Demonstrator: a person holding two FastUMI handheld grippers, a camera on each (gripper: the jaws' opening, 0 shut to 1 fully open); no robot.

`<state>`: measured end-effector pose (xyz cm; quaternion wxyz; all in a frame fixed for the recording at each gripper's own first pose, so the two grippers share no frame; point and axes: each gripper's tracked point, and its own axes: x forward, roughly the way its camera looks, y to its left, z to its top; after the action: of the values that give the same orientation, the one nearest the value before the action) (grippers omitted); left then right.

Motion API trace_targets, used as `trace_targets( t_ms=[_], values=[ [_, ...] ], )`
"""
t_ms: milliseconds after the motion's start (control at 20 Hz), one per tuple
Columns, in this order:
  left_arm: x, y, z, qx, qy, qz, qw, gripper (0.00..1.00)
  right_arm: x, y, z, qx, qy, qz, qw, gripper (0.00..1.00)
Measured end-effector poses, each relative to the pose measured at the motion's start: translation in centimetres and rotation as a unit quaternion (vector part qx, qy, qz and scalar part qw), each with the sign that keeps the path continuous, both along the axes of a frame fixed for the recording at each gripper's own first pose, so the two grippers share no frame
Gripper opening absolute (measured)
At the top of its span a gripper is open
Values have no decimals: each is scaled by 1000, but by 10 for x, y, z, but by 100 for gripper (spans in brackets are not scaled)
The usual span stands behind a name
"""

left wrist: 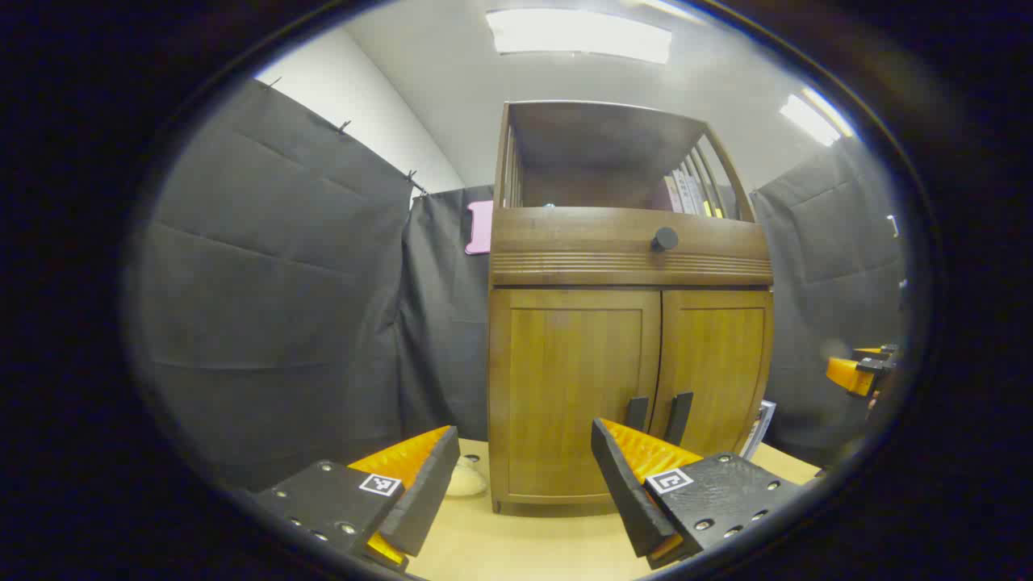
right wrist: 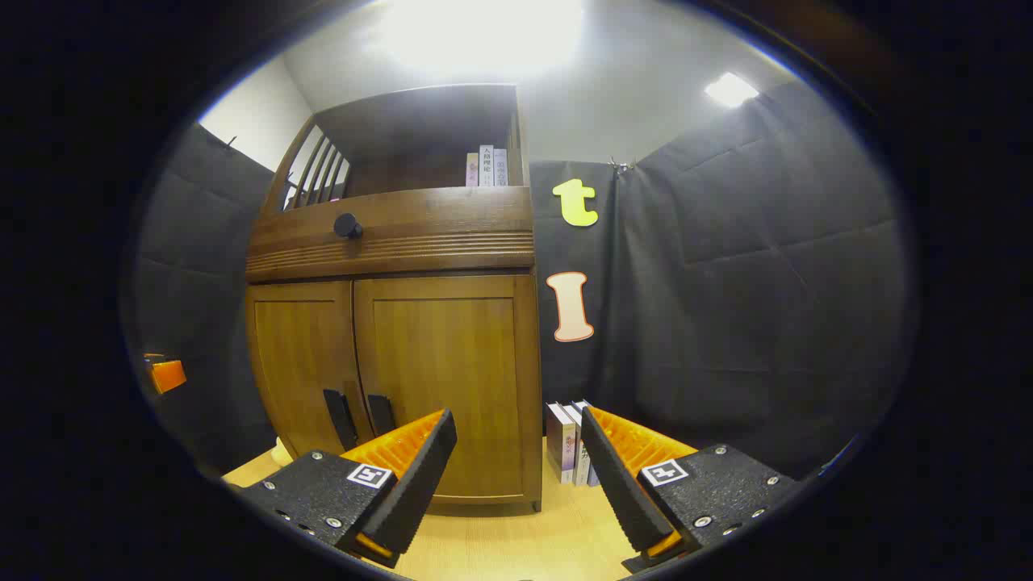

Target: Open the right door of the double-door shoe cabinet with the right hand, and open the left door with the left hand.

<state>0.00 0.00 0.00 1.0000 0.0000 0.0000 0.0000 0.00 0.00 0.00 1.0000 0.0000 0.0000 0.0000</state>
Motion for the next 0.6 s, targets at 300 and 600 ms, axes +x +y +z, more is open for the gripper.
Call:
trace_targets(
  t_ms=[300, 600],
  values=[
    [-2, 7, -14, -5, 6, 4, 1000, 100, 1, 1, 0, -13, 0, 9, 1000, 96],
    [-4, 20, -35, -13, 19, 14, 1000, 100, 3, 2, -3, -15, 9, 18, 1000, 96]
  ],
)
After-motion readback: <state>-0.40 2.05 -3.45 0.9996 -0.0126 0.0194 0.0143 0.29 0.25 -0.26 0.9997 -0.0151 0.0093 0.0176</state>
